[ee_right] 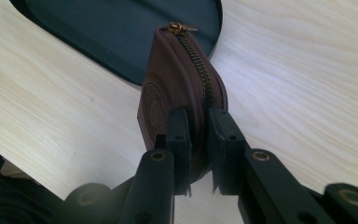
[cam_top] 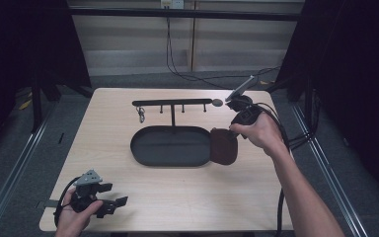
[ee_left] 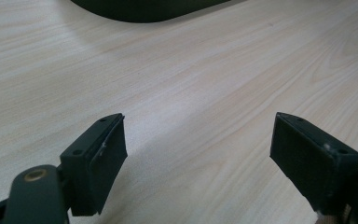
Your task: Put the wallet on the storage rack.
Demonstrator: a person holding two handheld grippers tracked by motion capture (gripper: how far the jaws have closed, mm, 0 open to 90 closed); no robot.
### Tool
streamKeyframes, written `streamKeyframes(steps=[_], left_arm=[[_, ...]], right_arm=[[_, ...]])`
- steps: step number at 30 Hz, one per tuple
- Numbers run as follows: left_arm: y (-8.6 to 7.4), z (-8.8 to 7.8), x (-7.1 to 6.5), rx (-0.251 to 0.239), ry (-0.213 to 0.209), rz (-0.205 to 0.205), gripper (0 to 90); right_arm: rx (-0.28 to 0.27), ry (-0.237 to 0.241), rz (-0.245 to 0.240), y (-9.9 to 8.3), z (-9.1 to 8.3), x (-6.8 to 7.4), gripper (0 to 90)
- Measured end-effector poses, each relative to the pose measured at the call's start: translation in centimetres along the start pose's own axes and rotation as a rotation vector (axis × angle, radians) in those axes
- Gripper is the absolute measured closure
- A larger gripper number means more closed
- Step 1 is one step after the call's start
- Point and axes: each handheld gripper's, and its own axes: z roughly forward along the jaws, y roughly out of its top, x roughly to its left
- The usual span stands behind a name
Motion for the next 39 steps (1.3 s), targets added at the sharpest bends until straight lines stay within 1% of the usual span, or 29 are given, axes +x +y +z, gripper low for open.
streamKeyframes(steps=[4,7,9,14,18,20,24,26,32,35,36,39], left_arm=[[0.0,0.0,0.0,0.004,-0.002,0.005,18.2],[0.0,0.0,0.0,0.005,-0.002,0.006,18.2],[0.0,0.0,0.0,0.004,-0.003,0.005,18.2],[0.0,-0.1,0.0,0.005,-0.002,0.008,18.2],[0.0,-0.1,0.0,-0.003,-0.003,0.005,18.2],[0.0,-0.1,-0.1,-0.005,-0.006,0.005,18.2],[0.0,-0.1,0.0,-0.005,-0.009,0.004,18.2],[0.0,-0.1,0.0,-0.006,-0.011,0.003,18.2],[0.0,-0.1,-0.1,-0.003,-0.005,0.005,18.1],[0.0,-0.1,0.0,0.0,-0.003,0.005,18.1],[0.0,-0.1,0.0,0.004,-0.003,0.01,18.2],[0.0,0.0,0.0,0.004,-0.009,0.007,18.2]], right_arm=[[-0.015,0.019,0.007,0.7,0.1,-0.1,79.4],[-0.037,0.032,0.017,1.1,0.2,-0.2,79.5],[-0.045,0.034,0.027,1.4,0.2,-0.2,79.5],[-0.056,0.046,0.033,1.9,0.8,-0.4,79.5],[-0.096,0.073,0.043,2.5,1.2,-0.5,79.5],[-0.108,0.074,0.05,2.7,1.5,-0.5,79.5],[-0.128,0.089,0.072,3.0,2.2,-0.8,79.6],[-0.137,0.108,0.084,2.9,2.7,-1.2,79.5],[-0.151,0.144,0.125,2.8,4.3,-2.0,79.6],[-0.162,0.156,0.136,2.9,5.0,-2.2,79.6],[-0.166,0.164,0.141,2.9,5.2,-2.2,79.6],[-0.17,0.183,0.149,3.0,5.9,-2.2,79.6]])
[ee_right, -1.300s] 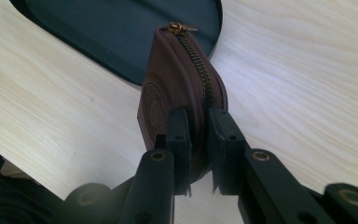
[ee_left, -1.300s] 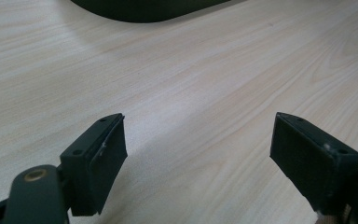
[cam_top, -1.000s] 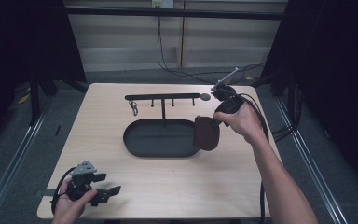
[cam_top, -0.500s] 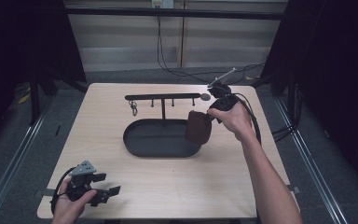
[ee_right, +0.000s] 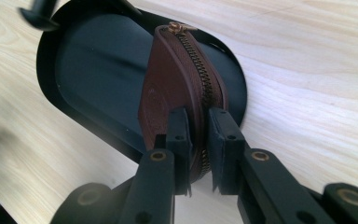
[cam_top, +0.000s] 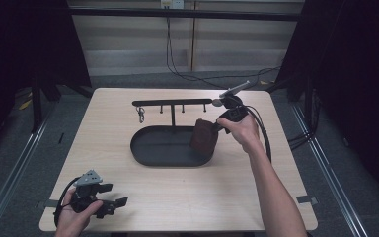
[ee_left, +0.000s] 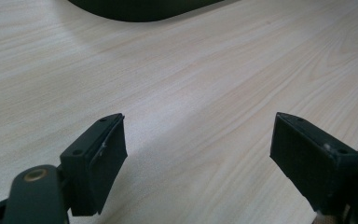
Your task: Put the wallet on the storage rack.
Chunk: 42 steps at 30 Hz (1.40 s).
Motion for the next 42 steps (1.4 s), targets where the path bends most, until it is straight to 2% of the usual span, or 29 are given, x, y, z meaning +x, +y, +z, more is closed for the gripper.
streamKeyframes(steps=[8,14,16,20,22,24,31,33,35,38,40,42], left_arm=[[-0.1,0.0,0.0,0.003,-0.002,-0.003,18.2],[0.0,0.0,0.0,-0.002,0.0,-0.005,18.1],[0.0,0.0,0.1,0.001,-0.002,-0.007,18.1],[0.0,0.0,0.0,0.001,-0.002,0.0,18.1],[0.0,-0.1,0.0,-0.001,-0.003,-0.001,18.1],[0.0,-0.1,0.1,-0.003,-0.001,0.001,18.1],[0.0,0.0,0.1,-0.003,-0.001,-0.001,18.1],[0.0,-0.1,0.1,-0.002,-0.002,-0.001,18.1],[0.0,0.0,0.0,0.003,-0.003,0.001,18.1],[0.0,-0.1,0.0,0.0,-0.004,0.002,18.1],[0.0,-0.1,0.1,-0.004,-0.004,-0.001,18.2],[0.0,-0.1,0.1,-0.006,-0.003,-0.005,18.2]], right_arm=[[-0.007,0.044,0.014,0.0,1.9,-0.2,79.5],[-0.002,0.057,0.026,-0.3,3.8,-0.6,79.2],[-0.02,0.066,0.04,-0.5,4.1,-0.8,79.2],[-0.052,0.044,0.071,-0.6,4.5,-1.2,80.1],[-0.046,0.019,0.068,-0.7,5.0,-1.3,80.6],[-0.06,0.031,0.077,-0.8,5.4,-1.5,80.5],[-0.076,0.002,0.077,-0.9,5.8,-1.6,78.2],[-0.088,0.008,0.068,-1.0,5.9,-1.6,76.7],[-0.088,0.023,0.088,-1.1,6.0,-1.5,76.5],[-0.096,0.029,0.083,-1.0,6.0,-1.2,76.0],[-0.111,0.029,0.064,-1.1,5.8,-1.3,73.6],[-0.131,0.026,0.064,-1.2,5.5,-1.3,70.3]])
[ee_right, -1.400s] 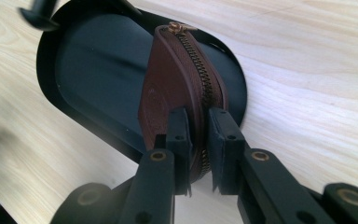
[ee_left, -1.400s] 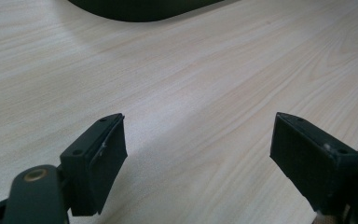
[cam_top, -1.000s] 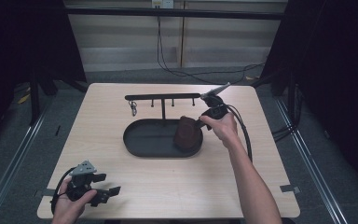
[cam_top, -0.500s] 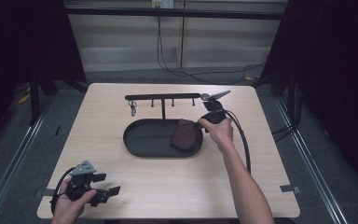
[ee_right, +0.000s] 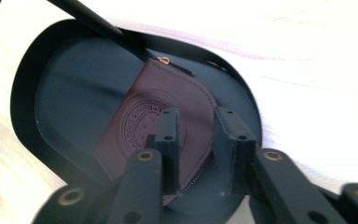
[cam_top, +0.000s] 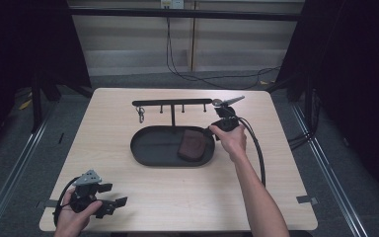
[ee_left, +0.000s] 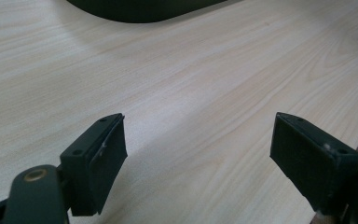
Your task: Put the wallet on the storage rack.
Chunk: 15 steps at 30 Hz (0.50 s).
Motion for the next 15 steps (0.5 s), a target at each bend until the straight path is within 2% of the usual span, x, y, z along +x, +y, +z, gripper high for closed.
streamKeyframes(steps=[6,15], left_arm=[[0.0,0.0,0.0,-0.007,0.007,-0.007,18.2],[0.1,0.1,0.0,-0.02,0.012,-0.032,18.2]], right_arm=[[-0.027,0.008,-0.011,-0.7,-1.0,-0.2,51.2],[-0.105,0.029,-0.064,-2.0,-3.3,-0.3,33.1]])
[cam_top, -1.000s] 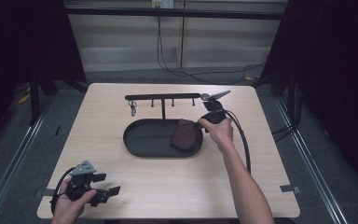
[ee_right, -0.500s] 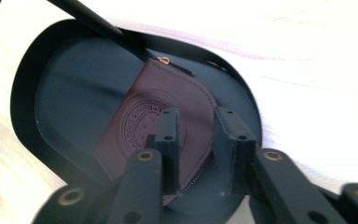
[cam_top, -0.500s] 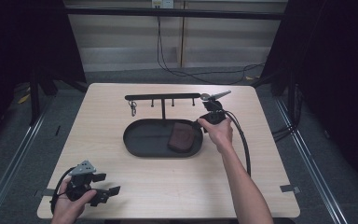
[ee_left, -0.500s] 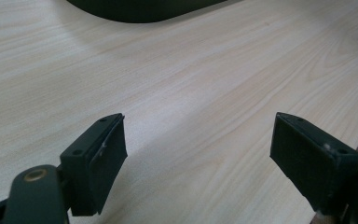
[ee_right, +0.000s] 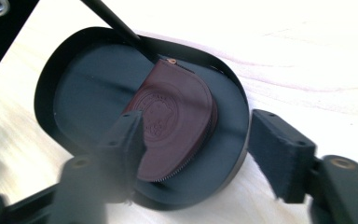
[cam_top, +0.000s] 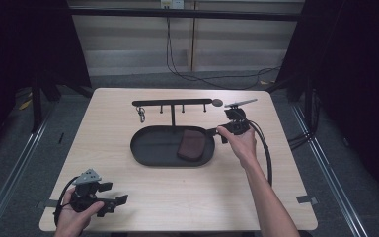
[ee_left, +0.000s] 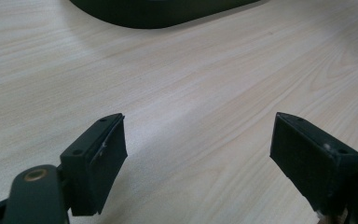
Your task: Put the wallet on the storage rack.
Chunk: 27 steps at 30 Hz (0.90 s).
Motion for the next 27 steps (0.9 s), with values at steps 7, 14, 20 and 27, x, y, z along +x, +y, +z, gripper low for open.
streamKeyframes(steps=[7,14,20,27], left_arm=[[0.0,0.0,0.1,-0.006,0.004,-0.021,18.4],[0.0,-0.1,0.1,-0.008,0.021,-0.033,19.3],[0.1,-0.1,0.3,-0.012,0.047,-0.05,21.1],[0.1,-0.1,0.5,-0.006,0.07,-0.053,23.7]], right_arm=[[-0.05,-0.011,-0.062,-1.7,-1.4,0.5,23.6],[-0.087,0.0,-0.054,-3.5,-3.1,0.1,20.1],[-0.098,-0.013,-0.071,-5.3,-4.6,-0.1,18.6],[-0.126,-0.013,-0.072,-7.5,-5.9,-0.5,18.6]])
